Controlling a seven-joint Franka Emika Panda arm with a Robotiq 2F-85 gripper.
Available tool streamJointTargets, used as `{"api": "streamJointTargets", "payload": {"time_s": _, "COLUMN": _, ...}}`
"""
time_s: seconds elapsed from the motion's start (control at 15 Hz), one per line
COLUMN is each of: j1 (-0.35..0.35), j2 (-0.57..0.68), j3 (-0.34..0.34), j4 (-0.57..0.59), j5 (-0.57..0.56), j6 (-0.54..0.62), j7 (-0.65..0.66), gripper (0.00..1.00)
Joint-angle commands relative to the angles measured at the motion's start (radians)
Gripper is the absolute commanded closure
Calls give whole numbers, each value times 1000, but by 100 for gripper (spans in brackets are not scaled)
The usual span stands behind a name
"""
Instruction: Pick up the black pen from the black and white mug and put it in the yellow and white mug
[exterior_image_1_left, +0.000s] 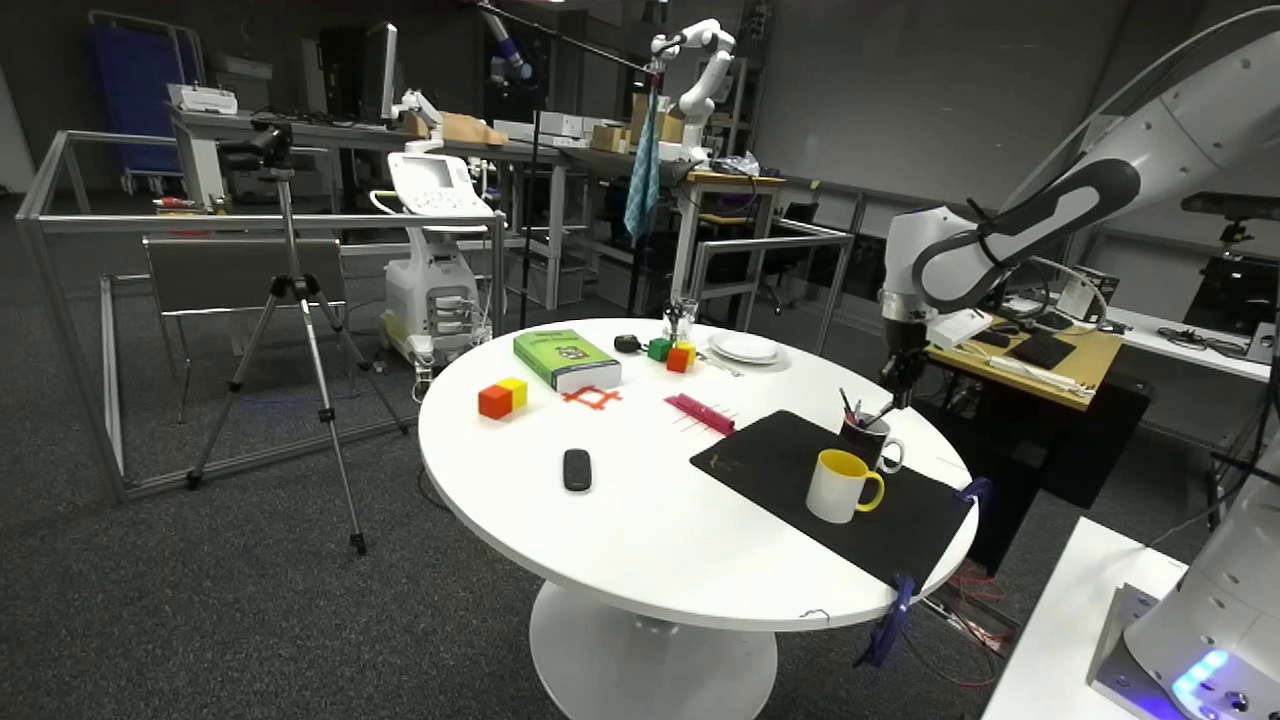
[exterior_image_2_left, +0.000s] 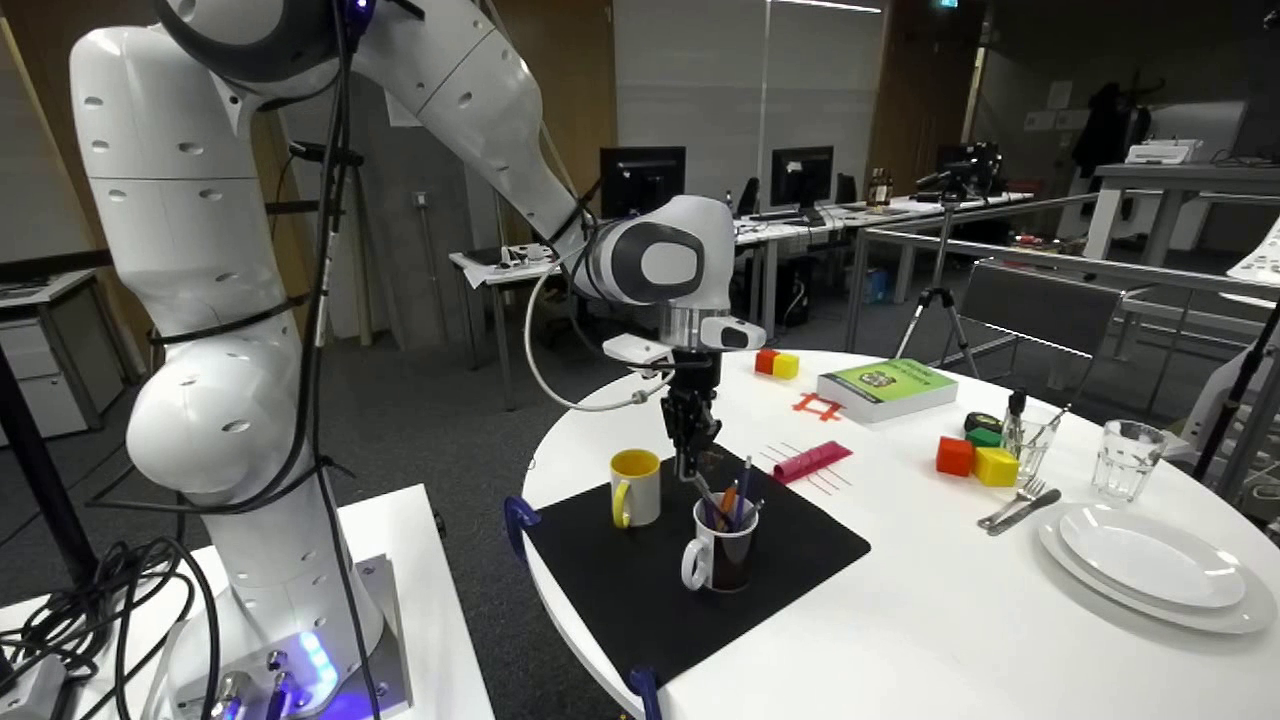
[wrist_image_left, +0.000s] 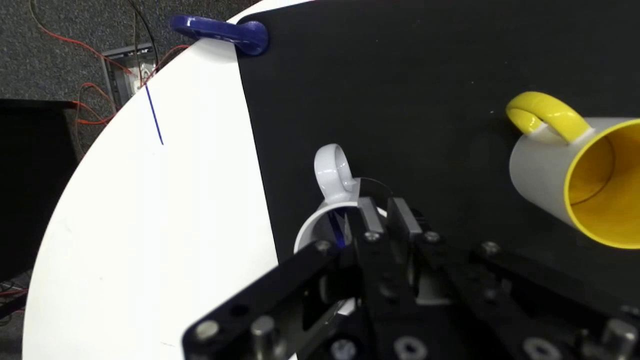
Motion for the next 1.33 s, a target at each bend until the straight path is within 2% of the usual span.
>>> {"api": "streamJointTargets", "payload": {"time_s": 0.0, "j1": -3, "j2": -87, "j3": 8, "j4": 5, "j5": 51, "j6": -101, "j7": -65, "gripper": 97}}
{"api": "streamJointTargets", "payload": {"time_s": 0.6, "j1": 5, "j2": -253, "j3": 27, "j4": 17, "j5": 158, "j6": -331, "j7": -58, "gripper": 97}}
{"api": "streamJointTargets", "payload": {"time_s": 0.93, "j1": 28, "j2": -322, "j3": 44, "j4": 13, "j5": 235, "j6": -360, "j7": -78, "gripper": 97}}
{"api": "streamJointTargets", "payload": {"time_s": 1.27, "j1": 69, "j2": -301, "j3": 68, "j4": 34, "j5": 296, "j6": -403, "j7": -108, "gripper": 97}}
